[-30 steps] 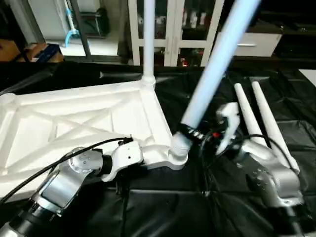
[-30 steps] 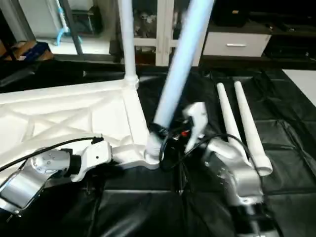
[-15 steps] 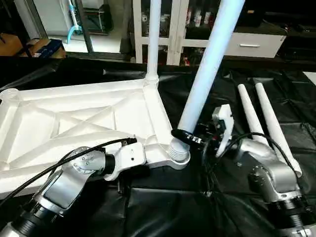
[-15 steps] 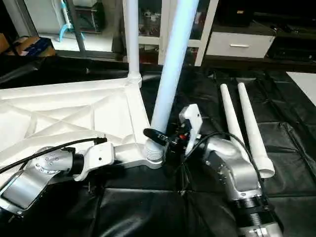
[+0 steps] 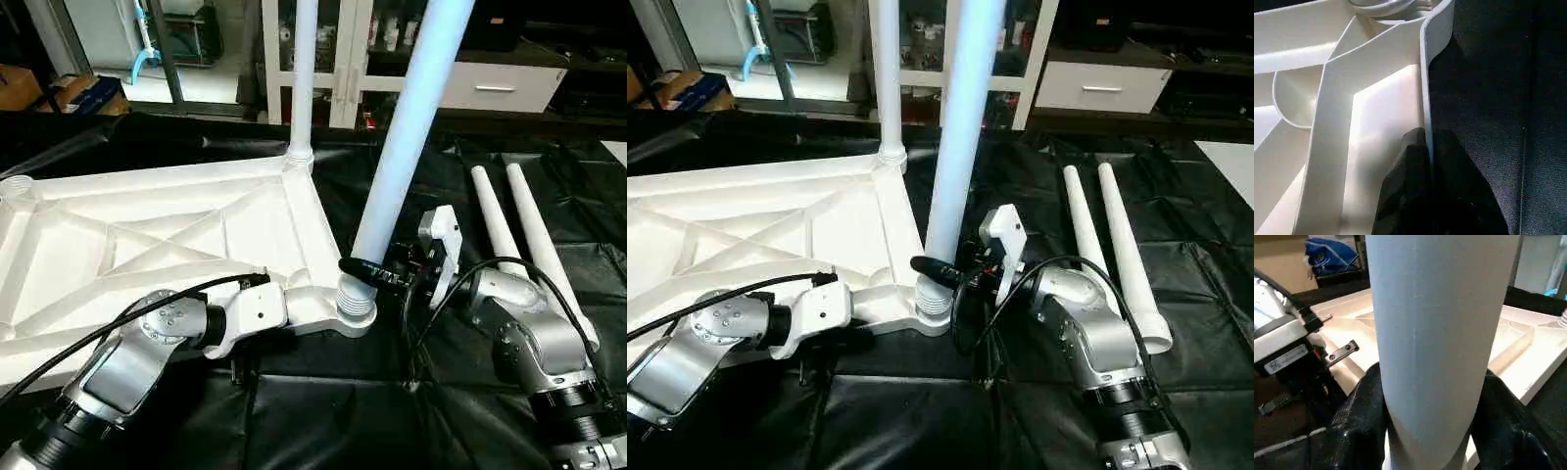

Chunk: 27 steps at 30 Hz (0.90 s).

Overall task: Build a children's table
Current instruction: Insert table leg to table base

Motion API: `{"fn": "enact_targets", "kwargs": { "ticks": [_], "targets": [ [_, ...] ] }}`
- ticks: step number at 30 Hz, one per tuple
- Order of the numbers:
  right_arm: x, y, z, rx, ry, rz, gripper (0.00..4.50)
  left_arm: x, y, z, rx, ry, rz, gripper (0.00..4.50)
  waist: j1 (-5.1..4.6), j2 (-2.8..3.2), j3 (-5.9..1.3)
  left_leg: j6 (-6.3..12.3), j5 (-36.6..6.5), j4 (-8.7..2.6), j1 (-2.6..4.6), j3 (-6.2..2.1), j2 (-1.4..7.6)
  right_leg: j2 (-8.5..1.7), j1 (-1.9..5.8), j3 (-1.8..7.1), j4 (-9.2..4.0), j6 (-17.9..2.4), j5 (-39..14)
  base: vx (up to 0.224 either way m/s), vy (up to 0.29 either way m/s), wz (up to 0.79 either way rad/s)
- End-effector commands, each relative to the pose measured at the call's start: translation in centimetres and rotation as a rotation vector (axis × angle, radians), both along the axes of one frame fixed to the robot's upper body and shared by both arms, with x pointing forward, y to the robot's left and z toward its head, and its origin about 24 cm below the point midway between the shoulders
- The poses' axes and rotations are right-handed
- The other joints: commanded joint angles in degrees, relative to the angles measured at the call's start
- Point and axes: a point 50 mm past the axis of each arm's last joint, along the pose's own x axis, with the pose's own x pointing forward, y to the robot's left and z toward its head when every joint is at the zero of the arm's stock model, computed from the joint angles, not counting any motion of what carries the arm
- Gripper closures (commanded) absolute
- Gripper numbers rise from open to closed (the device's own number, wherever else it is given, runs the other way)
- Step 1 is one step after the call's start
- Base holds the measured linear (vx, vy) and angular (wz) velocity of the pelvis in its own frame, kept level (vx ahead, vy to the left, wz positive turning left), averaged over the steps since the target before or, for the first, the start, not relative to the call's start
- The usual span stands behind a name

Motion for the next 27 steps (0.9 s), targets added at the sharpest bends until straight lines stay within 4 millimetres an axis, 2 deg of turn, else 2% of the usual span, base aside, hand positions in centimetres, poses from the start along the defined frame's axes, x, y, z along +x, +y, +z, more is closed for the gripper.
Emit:
{"fn": "enact_targets", "kwargs": {
  "ticks": [1,5,14,16,22,24,25,27],
  "targets": [
    [-0.4,-0.1,-1.5,-0.059,0.065,0.021,2.66,-1.0,-0.1,-1.8,0.014,0.081,-0.016,4.50,0.03,-0.63,-1.83,4.96,-8.2,-4.62,1.71,-2.14,5.40,-4.77,0.42,2.61,-4.62,-15.1,2.1,0.000,0.000,0.00],
    [-0.9,0.0,-1.7,-0.066,0.074,0.050,2.66,-0.9,-0.1,-1.9,0.022,0.077,-0.013,4.50,0.01,-0.53,-1.76,4.01,-10.1,-4.89,1.81,-2.25,5.54,-4.67,0.36,2.64,-4.80,-14.9,-0.4,0.000,0.000,0.00],
    [-1.7,0.2,-1.9,-0.091,0.086,0.121,2.66,-0.6,-0.2,-1.8,0.019,0.071,-0.012,4.50,0.03,-0.53,-1.78,3.45,-10.9,-4.99,1.68,-2.31,5.55,-4.83,0.40,2.74,-4.92,-14.7,-1.0,0.000,0.000,0.00],
    [-1.6,0.2,-2.1,-0.101,0.086,0.114,2.66,-0.7,-0.2,-1.8,0.016,0.074,-0.018,4.50,0.04,-0.38,-1.78,3.24,-11.2,-5.04,1.79,-2.33,5.58,-4.83,0.28,2.77,-4.96,-14.7,-1.3,0.000,0.000,0.00],
    [-0.9,0.5,-2.8,-0.134,0.077,0.077,2.66,-0.8,-0.4,-1.8,0.013,0.080,-0.027,4.50,-0.06,-0.48,-1.70,2.27,-12.7,-5.17,1.78,-2.30,5.54,-4.85,0.17,2.82,-5.11,-14.9,-3.0,0.000,0.000,0.00],
    [-0.6,0.5,-2.6,-0.127,0.067,0.060,2.66,-0.7,-0.4,-1.8,0.013,0.079,-0.027,4.50,-0.07,-0.40,-1.58,1.60,-13.9,-5.33,1.84,-2.37,5.56,-4.87,0.07,2.86,-5.26,-14.6,-5.0,0.000,0.000,0.00],
    [-0.5,0.4,-2.4,-0.123,0.061,0.052,2.66,-0.8,-0.4,-1.7,0.013,0.079,-0.026,4.50,-0.12,-0.66,-1.61,1.52,-14.0,-5.35,1.84,-2.34,5.59,-4.83,0.10,2.87,-5.29,-14.4,-5.3,0.000,0.000,0.00],
    [-0.3,0.2,-2.2,-0.123,0.053,0.045,2.66,-0.8,-0.4,-1.7,0.014,0.078,-0.026,4.50,-0.08,-0.50,-1.54,1.14,-14.3,-5.44,1.96,-2.33,5.59,-4.83,-0.04,2.94,-5.34,-14.2,-5.5,0.000,0.000,0.00]
  ]
}}
